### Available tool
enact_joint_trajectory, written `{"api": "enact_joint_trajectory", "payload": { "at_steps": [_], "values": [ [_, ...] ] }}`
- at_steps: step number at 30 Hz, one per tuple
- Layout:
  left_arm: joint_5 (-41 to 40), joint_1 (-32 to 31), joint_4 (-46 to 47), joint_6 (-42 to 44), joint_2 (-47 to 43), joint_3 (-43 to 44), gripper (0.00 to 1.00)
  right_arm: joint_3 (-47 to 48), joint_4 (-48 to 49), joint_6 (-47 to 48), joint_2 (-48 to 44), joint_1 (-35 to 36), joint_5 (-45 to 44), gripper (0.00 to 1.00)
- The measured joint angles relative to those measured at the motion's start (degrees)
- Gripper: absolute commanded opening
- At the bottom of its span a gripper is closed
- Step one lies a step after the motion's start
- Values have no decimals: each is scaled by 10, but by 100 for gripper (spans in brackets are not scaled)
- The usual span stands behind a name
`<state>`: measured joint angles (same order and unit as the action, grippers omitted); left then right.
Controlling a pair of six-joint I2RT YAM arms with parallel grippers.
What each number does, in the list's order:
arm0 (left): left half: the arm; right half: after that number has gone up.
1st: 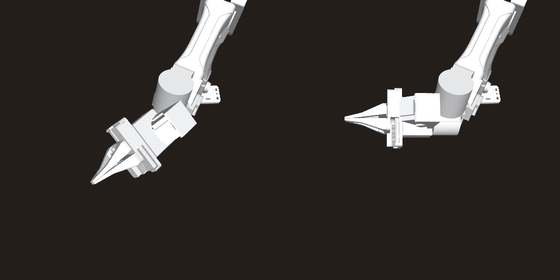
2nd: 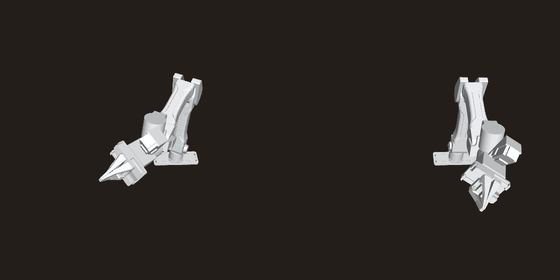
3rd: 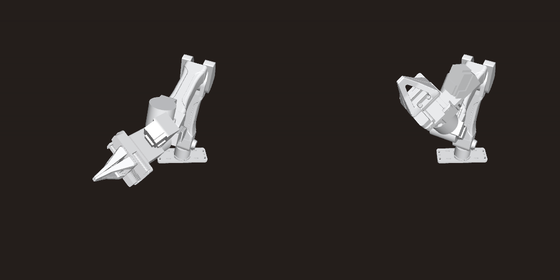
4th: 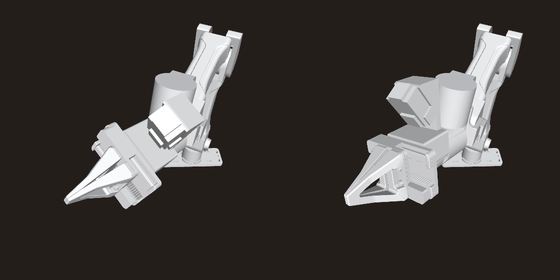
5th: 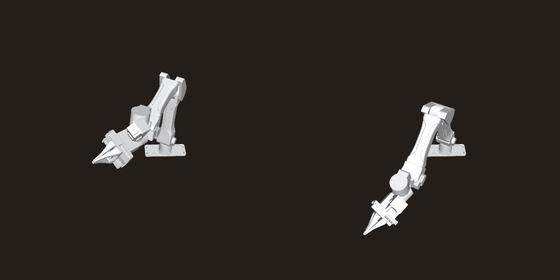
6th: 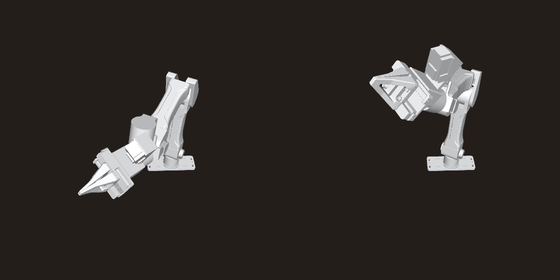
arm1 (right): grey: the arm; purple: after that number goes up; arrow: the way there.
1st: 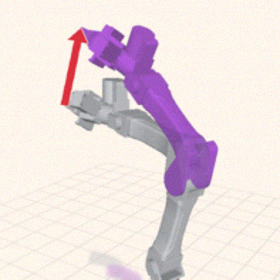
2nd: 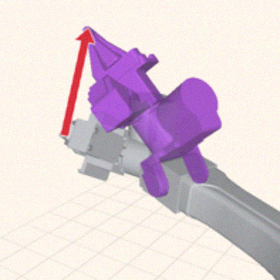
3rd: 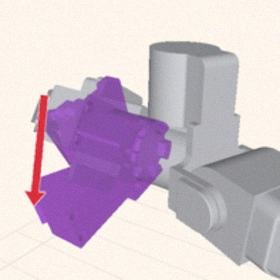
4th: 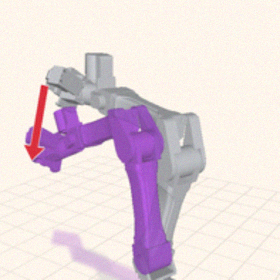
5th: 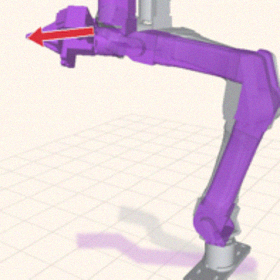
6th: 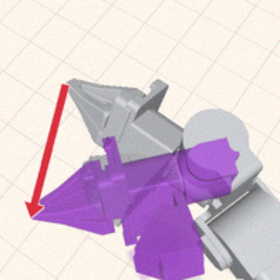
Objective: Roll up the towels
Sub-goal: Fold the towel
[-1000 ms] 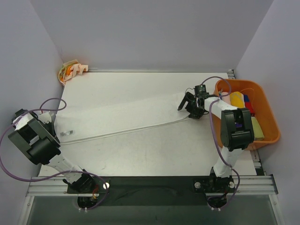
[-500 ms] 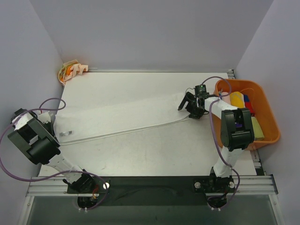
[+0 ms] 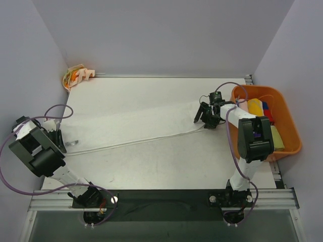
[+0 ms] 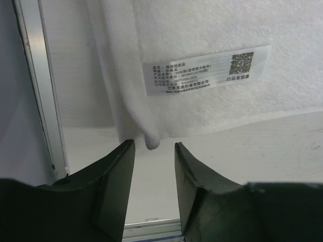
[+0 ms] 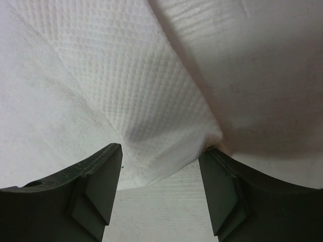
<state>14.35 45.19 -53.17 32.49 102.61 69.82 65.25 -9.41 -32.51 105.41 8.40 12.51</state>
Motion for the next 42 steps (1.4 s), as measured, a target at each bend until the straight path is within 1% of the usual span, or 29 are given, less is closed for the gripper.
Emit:
{"api": "enact_joint_trajectory", "payload": {
  "at_steps": [1,3,7,10,11,14,15,16,17,20,23,25,26,27,29,32,37,40,42],
  "values": [
    [5,-3,-3,5,-3,0,51,2,-12,11,-1,3,-3,61],
    [10,-17,0,16,-20,-5,51,12,-44,32,-3,8,-13,59],
    [14,-69,8,23,-83,-10,51,60,-122,88,-14,22,-35,57],
    [19,-96,13,21,-113,-9,51,92,-158,125,-31,31,-51,55],
    [20,-100,13,19,-116,-8,50,98,-166,139,-38,35,-59,54],
    [21,-111,17,9,-115,-6,50,103,-179,177,-63,49,-89,45],
    [21,-115,18,6,-113,-6,50,103,-181,186,-68,54,-95,39],
    [22,-119,20,1,-110,-6,50,104,-182,196,-73,61,-99,36],
    [23,-123,23,-4,-106,-6,50,105,-183,199,-73,65,-99,34],
    [27,-133,32,-15,-90,-6,50,114,-183,209,-59,77,-101,34],
    [30,-136,39,-23,-80,-7,49,127,-180,217,-21,80,-105,36],
    [30,-136,42,-24,-79,-10,50,129,-175,226,7,80,-116,43],
    [31,-136,43,-24,-79,-12,50,129,-174,233,20,80,-122,47],
    [32,-136,44,-25,-79,-14,50,130,-174,240,32,80,-127,57],
    [33,-136,45,-25,-79,-16,50,134,-173,260,51,77,-131,68],
    [36,-136,47,-24,-79,-19,50,144,-167,289,56,66,-115,68],
    [40,-136,50,-24,-79,-28,51,185,-152,323,56,37,-90,64],
    [45,-136,50,-25,-79,-28,51,219,-151,331,65,25,-85,64],
    [47,-136,50,-27,-79,-28,52,243,-152,332,81,22,-82,66]
  ]
}}
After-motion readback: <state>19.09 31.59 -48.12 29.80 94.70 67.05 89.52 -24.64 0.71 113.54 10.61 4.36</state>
